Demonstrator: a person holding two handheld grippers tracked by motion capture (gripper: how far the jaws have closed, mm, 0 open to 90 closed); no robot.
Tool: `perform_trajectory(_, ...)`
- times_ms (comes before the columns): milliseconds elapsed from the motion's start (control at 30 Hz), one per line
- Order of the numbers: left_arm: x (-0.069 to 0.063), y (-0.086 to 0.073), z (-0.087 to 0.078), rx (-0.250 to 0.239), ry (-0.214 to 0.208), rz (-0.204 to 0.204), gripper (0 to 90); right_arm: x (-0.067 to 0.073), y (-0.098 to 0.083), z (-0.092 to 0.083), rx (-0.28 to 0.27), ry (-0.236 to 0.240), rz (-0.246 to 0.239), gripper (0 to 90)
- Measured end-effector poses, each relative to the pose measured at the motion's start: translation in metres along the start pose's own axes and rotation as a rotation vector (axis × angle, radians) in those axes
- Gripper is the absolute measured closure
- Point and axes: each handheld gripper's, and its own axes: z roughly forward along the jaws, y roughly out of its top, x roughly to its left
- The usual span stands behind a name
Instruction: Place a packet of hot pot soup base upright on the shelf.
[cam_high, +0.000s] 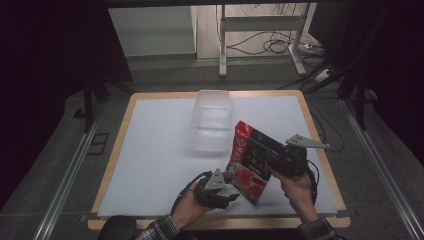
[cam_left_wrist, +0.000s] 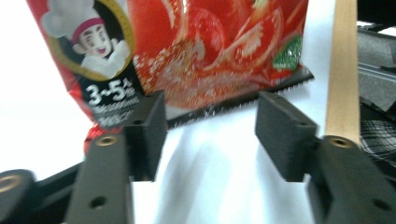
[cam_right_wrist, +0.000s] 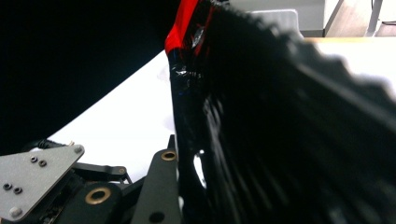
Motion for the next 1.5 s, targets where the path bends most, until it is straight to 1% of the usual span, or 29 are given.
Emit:
perform_trajectory(33, 0.000, -0.001, -0.004, -0.010, 0.003, -0.013, 33.7, -0.002, 0.002, -0.001, -0.005, 0.002, 0.006, 75.1)
perform_trajectory(100, 0.002, -0.002, -0.008, -0.016, 0.007, -0.026, 27.5, -0.004, 0.004, -0.003, -0.009, 0.006, 0.016, 75.0)
perform_trajectory(133, 0.002, -0.002, -0.008, -0.016, 0.007, -0.026, 24.9, -0.004, 0.004, -0.003, -0.009, 0.006, 0.016, 75.0)
perform_trajectory(167, 0.004, -0.004, -0.012, -0.020, 0.006, -0.053, 23.0, -0.006, 0.007, -0.005, -0.015, 0.009, 0.023, 75.0)
perform_trajectory(200, 0.004, -0.004, -0.012, -0.020, 0.006, -0.053, 21.6, -0.006, 0.007, -0.005, -0.015, 0.009, 0.023, 75.0)
perform_trajectory(233, 0.007, -0.005, -0.016, -0.026, -0.004, -0.080, 20.1, -0.009, 0.009, -0.007, -0.023, 0.022, 0.032, 74.9)
perform_trajectory(267, 0.007, -0.005, -0.016, -0.026, -0.004, -0.080, 19.4, -0.009, 0.009, -0.007, -0.023, 0.022, 0.032, 74.9)
perform_trajectory(300, 0.009, -0.007, -0.020, -0.039, -0.009, -0.102, 19.3, -0.011, 0.012, -0.009, -0.026, 0.040, 0.019, 74.8)
perform_trajectory(333, 0.010, -0.007, -0.022, -0.042, -0.006, -0.110, 19.0, -0.012, 0.013, -0.009, -0.024, 0.044, 0.022, 74.8)
perform_trajectory(433, 0.010, -0.008, -0.026, -0.043, 0.000, -0.114, 17.6, -0.015, 0.015, -0.010, -0.030, 0.054, 0.023, 74.9)
perform_trajectory(533, 0.010, -0.011, -0.030, -0.045, 0.003, -0.123, 16.0, -0.017, 0.017, -0.012, -0.033, 0.049, 0.032, 74.9)
perform_trajectory(700, 0.008, -0.018, -0.039, -0.021, 0.026, -0.124, 12.4, -0.022, 0.026, -0.016, -0.052, 0.042, 0.046, 74.7)
perform_trajectory(833, 0.007, -0.021, -0.043, -0.015, 0.042, -0.130, 9.2, -0.025, 0.031, -0.017, -0.060, 0.035, 0.047, 74.5)
perform_trajectory(900, 0.008, -0.023, -0.046, -0.016, 0.046, -0.138, 8.2, -0.027, 0.036, -0.017, -0.065, 0.025, 0.046, 74.4)
perform_trajectory(933, 0.008, -0.025, -0.049, -0.014, 0.054, -0.142, 7.3, -0.028, 0.039, -0.017, -0.066, 0.016, 0.041, 74.4)
perform_trajectory(967, 0.008, -0.025, -0.049, -0.014, 0.054, -0.142, 6.7, -0.028, 0.039, -0.017, -0.066, 0.016, 0.041, 74.4)
perform_trajectory(1033, 0.008, -0.028, -0.052, -0.004, 0.061, -0.151, 5.3, -0.031, 0.046, -0.017, -0.074, 0.006, 0.041, 74.2)
perform_trajectory(1133, 0.008, -0.030, -0.054, 0.008, 0.069, -0.149, 2.8, -0.032, 0.050, -0.017, -0.085, -0.001, 0.044, 74.0)
perform_trajectory(1167, 0.008, -0.031, -0.056, 0.006, 0.074, -0.148, 2.6, -0.034, 0.055, -0.016, -0.093, -0.004, 0.046, 74.0)
perform_trajectory(1200, 0.008, -0.031, -0.056, 0.006, 0.074, -0.148, 2.4, -0.034, 0.055, -0.016, -0.093, -0.004, 0.046, 74.0)
perform_trajectory(1267, 0.008, -0.033, -0.061, -0.007, 0.079, -0.153, 2.3, -0.037, 0.061, -0.014, -0.102, -0.008, 0.055, 73.8)
perform_trajectory(1367, 0.008, -0.034, -0.063, -0.008, 0.087, -0.152, 1.8, -0.039, 0.065, -0.012, -0.107, -0.011, 0.057, 73.7)
perform_trajectory(1400, 0.008, -0.036, -0.063, -0.003, 0.097, -0.144, 1.6, -0.041, 0.069, -0.010, -0.110, -0.012, 0.066, 73.7)
perform_trajectory(1500, 0.008, -0.037, -0.064, 0.001, 0.104, -0.139, 1.0, -0.043, 0.073, -0.008, -0.116, -0.012, 0.063, 73.7)
